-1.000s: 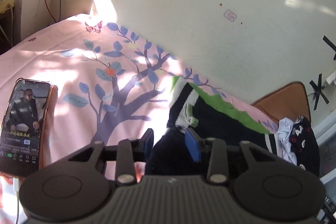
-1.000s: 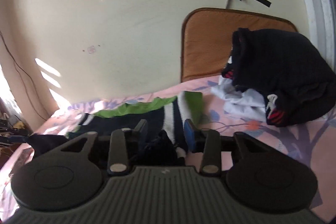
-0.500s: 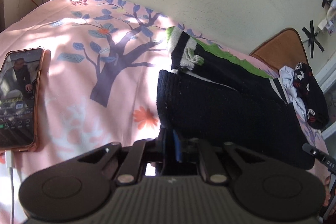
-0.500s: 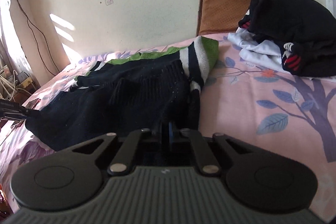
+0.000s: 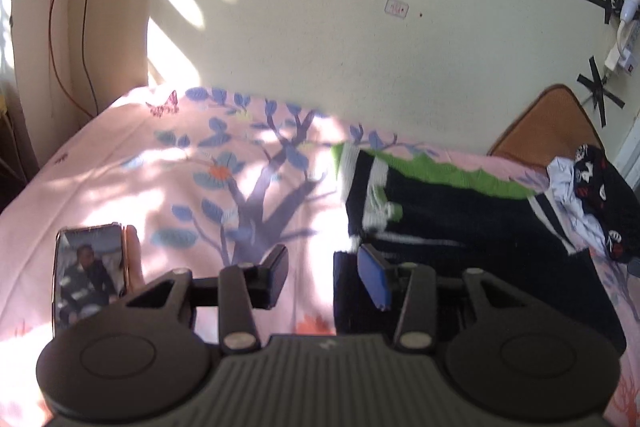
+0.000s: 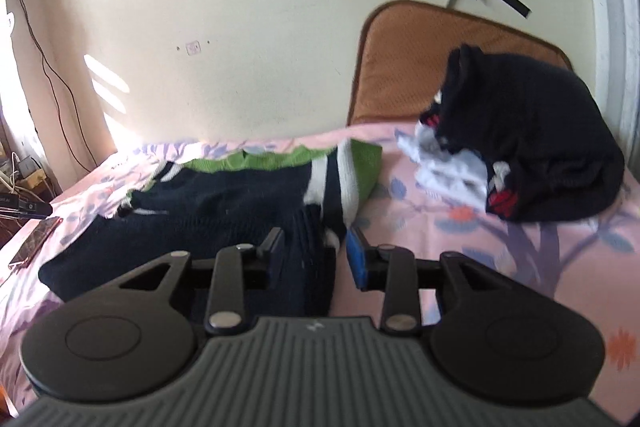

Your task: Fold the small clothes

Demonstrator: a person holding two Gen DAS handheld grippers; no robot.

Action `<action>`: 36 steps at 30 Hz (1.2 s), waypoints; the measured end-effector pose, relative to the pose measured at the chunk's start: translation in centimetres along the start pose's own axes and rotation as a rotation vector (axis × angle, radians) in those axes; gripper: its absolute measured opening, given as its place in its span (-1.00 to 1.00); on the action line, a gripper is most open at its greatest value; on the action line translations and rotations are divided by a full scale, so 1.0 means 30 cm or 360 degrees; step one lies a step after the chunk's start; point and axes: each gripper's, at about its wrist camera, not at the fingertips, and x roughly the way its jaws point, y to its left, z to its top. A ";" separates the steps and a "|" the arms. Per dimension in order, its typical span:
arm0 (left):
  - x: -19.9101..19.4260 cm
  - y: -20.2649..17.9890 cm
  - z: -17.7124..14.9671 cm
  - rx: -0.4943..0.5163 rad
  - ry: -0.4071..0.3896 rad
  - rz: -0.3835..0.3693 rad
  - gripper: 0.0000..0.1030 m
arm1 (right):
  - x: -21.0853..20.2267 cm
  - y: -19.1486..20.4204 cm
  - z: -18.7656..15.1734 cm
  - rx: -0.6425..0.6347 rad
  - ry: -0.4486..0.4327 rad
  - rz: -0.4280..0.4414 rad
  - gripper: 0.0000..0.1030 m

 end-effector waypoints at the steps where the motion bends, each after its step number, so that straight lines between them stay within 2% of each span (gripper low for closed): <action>1: 0.032 -0.015 0.047 0.0010 -0.0017 -0.0006 -0.20 | 0.043 -0.003 0.047 -0.0006 0.0003 0.0048 -0.26; 5: 0.235 -0.127 0.211 0.0063 0.0029 -0.0056 -0.15 | 0.296 -0.016 0.219 -0.0005 0.0119 0.0143 -0.16; 9: 0.490 -0.286 0.313 0.0189 0.0094 -0.0033 -0.01 | 0.609 -0.023 0.323 -0.0033 0.0343 0.0123 0.00; 12: 0.702 -0.382 0.347 0.0242 0.0162 0.0005 0.10 | 0.798 -0.023 0.330 -0.0094 0.0473 0.0071 0.13; 16: 0.920 -0.417 0.345 0.0186 0.0328 0.0035 0.15 | 0.955 -0.047 0.291 -0.0039 0.0640 0.0139 0.17; 17: 0.945 -0.421 0.331 0.0198 0.0324 0.0035 0.16 | 0.973 -0.048 0.280 -0.0049 0.0657 0.0150 0.17; 18: 0.953 -0.435 0.325 0.0233 0.0295 0.0044 0.12 | 0.982 -0.045 0.273 -0.0080 0.0653 0.0158 0.18; 19: 0.964 -0.452 0.320 0.0285 0.0310 0.0017 -0.28 | 0.977 -0.038 0.270 -0.0116 0.0635 0.0177 0.13; 20: 0.960 -0.465 0.319 0.0304 0.0315 -0.0054 -0.57 | 0.970 -0.037 0.267 -0.0125 0.0640 0.0209 -0.30; 21: 0.951 -0.475 0.320 0.0307 0.0323 -0.0083 -0.77 | 0.958 -0.034 0.270 -0.0121 0.0632 0.0188 -0.66; 24: 0.877 -0.507 0.310 0.0364 0.0241 -0.0025 -0.78 | 0.869 -0.027 0.300 -0.0064 0.0529 0.0231 -0.69; 26: 0.781 -0.492 0.311 0.0308 0.0171 -0.0072 -0.79 | 0.758 -0.004 0.324 -0.0068 0.0423 0.0284 -0.70; 29: 0.546 -0.455 0.293 0.0247 -0.0036 -0.0152 -0.80 | 0.526 0.058 0.323 -0.0177 0.0246 0.0353 -0.70; 30: 0.447 -0.437 0.269 0.0225 -0.0118 -0.0188 -0.97 | 0.439 0.082 0.302 -0.0219 0.0194 0.0373 -0.70; 33: 0.186 -0.386 0.130 0.0180 -0.0321 -0.0236 -0.96 | 0.226 0.139 0.194 -0.0308 0.0100 0.0419 -0.72; 36: 0.012 -0.344 -0.039 0.0151 -0.0389 -0.0256 -0.96 | 0.065 0.184 0.017 -0.0355 0.0079 0.0389 -0.74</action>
